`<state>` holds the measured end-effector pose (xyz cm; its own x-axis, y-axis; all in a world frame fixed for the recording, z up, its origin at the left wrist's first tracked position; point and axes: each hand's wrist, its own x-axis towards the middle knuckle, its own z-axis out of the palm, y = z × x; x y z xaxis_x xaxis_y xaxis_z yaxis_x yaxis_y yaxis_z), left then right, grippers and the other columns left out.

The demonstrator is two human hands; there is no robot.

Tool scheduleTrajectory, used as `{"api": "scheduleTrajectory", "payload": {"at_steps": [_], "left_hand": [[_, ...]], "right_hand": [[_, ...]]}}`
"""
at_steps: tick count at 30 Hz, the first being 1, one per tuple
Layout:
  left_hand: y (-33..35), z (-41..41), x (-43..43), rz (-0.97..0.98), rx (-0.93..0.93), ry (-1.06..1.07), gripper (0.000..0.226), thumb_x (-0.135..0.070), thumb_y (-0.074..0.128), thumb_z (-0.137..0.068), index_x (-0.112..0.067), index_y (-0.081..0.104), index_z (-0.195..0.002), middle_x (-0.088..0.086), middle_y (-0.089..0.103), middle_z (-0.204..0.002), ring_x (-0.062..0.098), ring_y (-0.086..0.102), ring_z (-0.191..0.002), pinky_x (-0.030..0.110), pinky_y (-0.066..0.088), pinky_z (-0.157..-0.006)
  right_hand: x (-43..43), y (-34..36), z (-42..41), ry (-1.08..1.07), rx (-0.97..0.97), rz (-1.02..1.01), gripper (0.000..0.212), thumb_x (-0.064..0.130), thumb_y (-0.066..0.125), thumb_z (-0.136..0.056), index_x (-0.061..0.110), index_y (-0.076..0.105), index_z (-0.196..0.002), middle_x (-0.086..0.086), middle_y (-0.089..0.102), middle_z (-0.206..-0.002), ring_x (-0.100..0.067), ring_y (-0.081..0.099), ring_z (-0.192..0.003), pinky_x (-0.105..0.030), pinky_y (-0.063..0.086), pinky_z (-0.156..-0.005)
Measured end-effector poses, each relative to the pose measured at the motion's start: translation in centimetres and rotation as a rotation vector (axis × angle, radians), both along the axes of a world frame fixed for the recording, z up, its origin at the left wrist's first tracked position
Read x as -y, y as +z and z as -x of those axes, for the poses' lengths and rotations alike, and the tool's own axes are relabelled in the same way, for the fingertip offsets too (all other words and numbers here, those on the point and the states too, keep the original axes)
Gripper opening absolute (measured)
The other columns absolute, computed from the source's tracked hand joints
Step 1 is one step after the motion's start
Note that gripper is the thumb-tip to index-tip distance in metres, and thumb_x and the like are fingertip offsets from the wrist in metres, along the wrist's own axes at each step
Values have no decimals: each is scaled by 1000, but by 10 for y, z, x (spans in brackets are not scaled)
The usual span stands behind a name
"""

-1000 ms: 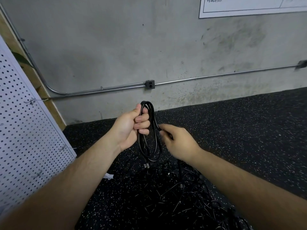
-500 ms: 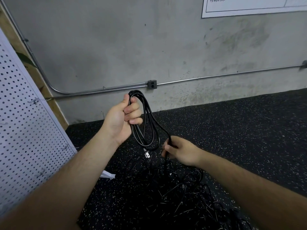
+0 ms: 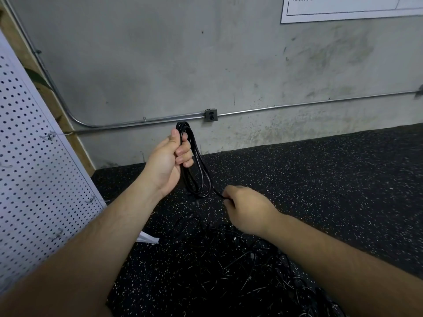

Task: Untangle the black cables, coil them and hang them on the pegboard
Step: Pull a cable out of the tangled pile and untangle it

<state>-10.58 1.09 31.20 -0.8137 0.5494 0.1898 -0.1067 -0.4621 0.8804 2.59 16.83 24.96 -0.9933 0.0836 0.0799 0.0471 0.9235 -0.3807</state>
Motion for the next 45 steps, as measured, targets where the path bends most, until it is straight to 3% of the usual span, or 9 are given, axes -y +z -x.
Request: {"api": "scheduleTrajectory", "payload": {"at_steps": [5,7,13,18,21,26,33,37,45], "left_hand": [[-4,-2,-2,175,-111,93,31,-32,34,-111,-13,50,-92,-9,35,-59,5,29,-50,21,30,-52],[-7,-4,-3,261,-194,102,30,-30,34,-111,-13,51,-93,-10,38,-61,6,31,-53,22,30,-55],[-8,-26,-11,525,-346,74,31,-31,34,-111,-13,53,-95,-5,63,-71,10,57,-63,25,38,-58],[-12,-36,-16,823,-524,100,33,-36,38,-109,-14,60,-99,-10,66,-66,7,57,-58,20,48,-60],[-16,-40,-19,875,-541,2,38,-38,36,-110,-9,59,-103,-8,57,-55,13,56,-51,25,48,-58],[-20,-32,-21,555,-258,-55,33,-34,38,-109,-14,55,-89,-5,36,-56,10,31,-46,25,32,-50],[-13,-17,-14,324,-18,-5,30,-36,39,-109,-16,50,-90,-6,34,-60,6,26,-46,20,30,-47],[-11,-21,-13,285,42,-89,30,-32,39,-109,-14,47,-86,-3,34,-59,8,28,-44,21,31,-45],[-9,-38,-20,318,100,-276,27,-31,42,-107,-10,50,-91,-1,37,-60,10,30,-44,23,30,-45]], "right_hand": [[2,22,-2,98,-69,-379,31,15,50,-101,29,61,-127,5,59,-120,-24,66,-92,-32,50,-66],[3,30,-3,120,-134,-426,22,32,49,-106,25,61,-123,5,62,-119,-23,66,-95,-32,50,-68],[6,46,-4,93,-224,-398,50,67,43,-97,24,65,-112,6,65,-111,-22,67,-98,-31,41,-68],[4,57,-2,-16,-254,-75,42,66,65,-85,26,55,-78,11,58,-77,-14,57,-74,-30,38,-58],[-1,62,-2,-71,-245,206,39,54,82,-76,21,61,-81,11,59,-73,-9,56,-68,-26,40,-56],[-16,64,0,-51,-204,708,18,26,75,-91,18,61,-100,1,70,-87,-7,57,-61,-25,48,-61],[-37,56,-13,72,-10,1457,18,19,52,-104,3,59,-108,-4,55,-70,-23,62,-70,-48,60,-81],[-35,53,-12,-40,-172,1290,19,17,52,-106,3,64,-104,-1,55,-69,-13,46,-57,-29,45,-52],[-23,47,-7,-127,-326,859,17,20,61,-101,10,67,-89,7,62,-60,-10,48,-48,-24,41,-46]]}}
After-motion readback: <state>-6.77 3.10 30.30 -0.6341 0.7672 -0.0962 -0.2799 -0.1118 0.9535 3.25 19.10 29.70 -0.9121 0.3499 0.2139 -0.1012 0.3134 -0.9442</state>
